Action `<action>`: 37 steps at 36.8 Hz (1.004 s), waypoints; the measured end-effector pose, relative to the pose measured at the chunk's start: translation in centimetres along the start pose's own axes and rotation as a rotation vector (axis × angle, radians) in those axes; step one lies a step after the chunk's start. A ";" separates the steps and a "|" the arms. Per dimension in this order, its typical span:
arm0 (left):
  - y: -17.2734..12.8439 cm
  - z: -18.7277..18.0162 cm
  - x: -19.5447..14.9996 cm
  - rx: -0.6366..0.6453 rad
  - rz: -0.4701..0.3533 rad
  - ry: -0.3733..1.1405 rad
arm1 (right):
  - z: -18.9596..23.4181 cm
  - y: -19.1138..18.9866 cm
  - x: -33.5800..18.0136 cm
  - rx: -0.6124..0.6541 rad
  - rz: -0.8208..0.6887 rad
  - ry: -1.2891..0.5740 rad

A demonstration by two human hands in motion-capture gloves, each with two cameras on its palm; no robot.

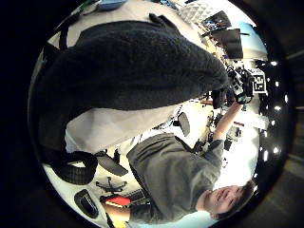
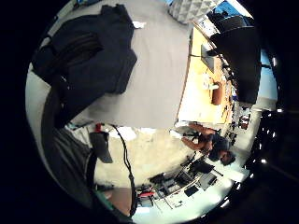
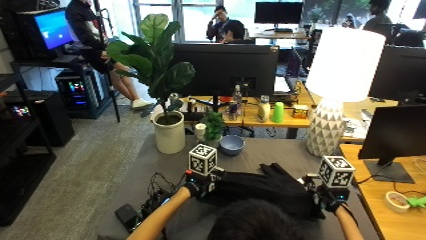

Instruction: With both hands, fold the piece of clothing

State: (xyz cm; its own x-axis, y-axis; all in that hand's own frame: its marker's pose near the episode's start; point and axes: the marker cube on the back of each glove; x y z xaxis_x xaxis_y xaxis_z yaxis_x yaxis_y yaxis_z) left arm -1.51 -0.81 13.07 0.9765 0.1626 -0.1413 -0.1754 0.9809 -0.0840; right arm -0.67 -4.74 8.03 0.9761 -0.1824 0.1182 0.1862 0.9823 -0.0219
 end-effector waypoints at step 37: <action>-10.5 9.7 1.7 -0.168 -0.318 0.167 | 8.6 -6.5 3.0 -0.495 0.623 -0.116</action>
State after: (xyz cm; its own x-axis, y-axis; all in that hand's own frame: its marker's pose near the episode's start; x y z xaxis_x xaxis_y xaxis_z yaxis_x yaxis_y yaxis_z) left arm 3.15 -9.75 23.32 0.9541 -0.1798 -0.2397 0.1011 0.9462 -0.3074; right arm 0.11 -11.27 17.05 0.9043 0.4250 0.0408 -0.3341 0.7639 -0.5521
